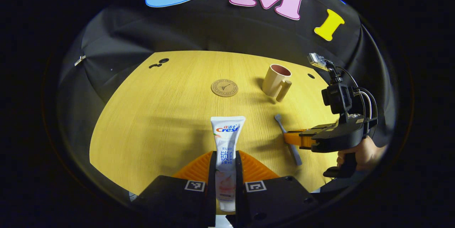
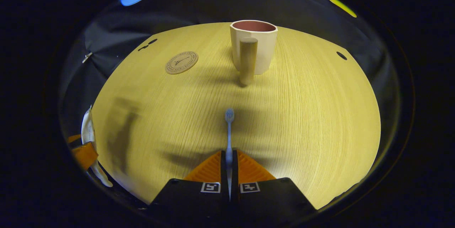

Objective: Put the toothbrush and toothpaste on the desktop into the cup, then pick up the cup and place it on the coaster on the desktop.

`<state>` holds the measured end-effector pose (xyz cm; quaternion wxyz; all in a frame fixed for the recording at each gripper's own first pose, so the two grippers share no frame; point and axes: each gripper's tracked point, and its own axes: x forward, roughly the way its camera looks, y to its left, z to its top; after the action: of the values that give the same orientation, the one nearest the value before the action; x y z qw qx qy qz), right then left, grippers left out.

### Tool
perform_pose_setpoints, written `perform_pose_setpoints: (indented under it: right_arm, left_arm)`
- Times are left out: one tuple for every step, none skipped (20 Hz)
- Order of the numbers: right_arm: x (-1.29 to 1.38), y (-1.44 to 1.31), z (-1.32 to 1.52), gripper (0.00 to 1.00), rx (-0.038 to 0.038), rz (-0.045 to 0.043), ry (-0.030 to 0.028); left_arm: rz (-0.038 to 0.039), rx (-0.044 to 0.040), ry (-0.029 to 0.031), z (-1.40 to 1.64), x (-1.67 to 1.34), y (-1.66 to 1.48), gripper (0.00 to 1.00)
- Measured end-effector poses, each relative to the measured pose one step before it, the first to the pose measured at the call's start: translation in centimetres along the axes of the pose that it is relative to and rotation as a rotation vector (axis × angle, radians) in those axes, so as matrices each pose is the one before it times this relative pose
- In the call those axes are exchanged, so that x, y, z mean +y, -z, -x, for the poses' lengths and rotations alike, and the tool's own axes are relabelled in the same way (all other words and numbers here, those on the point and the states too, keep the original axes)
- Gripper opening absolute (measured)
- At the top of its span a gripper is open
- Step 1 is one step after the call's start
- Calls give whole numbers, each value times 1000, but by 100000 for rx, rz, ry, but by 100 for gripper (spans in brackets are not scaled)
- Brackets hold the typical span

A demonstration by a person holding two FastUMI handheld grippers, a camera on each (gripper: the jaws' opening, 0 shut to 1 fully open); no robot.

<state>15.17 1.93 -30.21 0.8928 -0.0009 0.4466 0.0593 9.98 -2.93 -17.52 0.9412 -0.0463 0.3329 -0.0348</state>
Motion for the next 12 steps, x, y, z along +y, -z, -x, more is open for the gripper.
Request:
perform_pose_setpoints:
  right_arm:
    - [-123, -107, 414, 5, -1057, -1411, -803]
    - [-362, -223, 341, 5, -1639, -797, 204]
    - [-286, -107, 440, 5, -1106, -628, -578]
    - [-362, -146, 464, 5, -945, -307, -223]
    - [-334, -203, 347, 5, -1317, 26, -307]
    - [-479, -305, 435, 5, -1494, -104, 37]
    - [-404, -261, 488, 5, -1184, -656, -336]
    - [-393, -323, 483, 5, -941, -1252, -372]
    - [-276, -242, 542, 5, -662, -1640, -809]
    - [-301, -361, 357, 5, -839, -1768, -602]
    - [-246, -296, 380, 5, -1058, -1369, -426]
    - [-222, -409, 405, 5, -1137, -738, -429]
  left_arm:
    - [191, -120, 479, -1, -155, -71, 31]
    - [177, -555, 498, 22, -209, -204, 27]
    - [125, -949, 443, 22, -177, -308, 27]
    - [47, -1103, 321, 38, -199, -494, 31]
    - [204, -1002, 332, 117, -171, -441, 27]
    - [359, -1122, 479, 42, -252, -626, 27]
    - [320, -971, 698, 104, -375, -788, 27]
    - [337, -1147, 613, 114, -385, -703, 22]
    - [265, -1348, 552, 21, -388, -985, 22]
    - [65, -1549, 839, -122, -517, -1091, 27]
    - [-80, -1560, 1019, -127, -577, -1082, 27]
    - [-377, -1636, 852, -220, -623, -1254, 27]
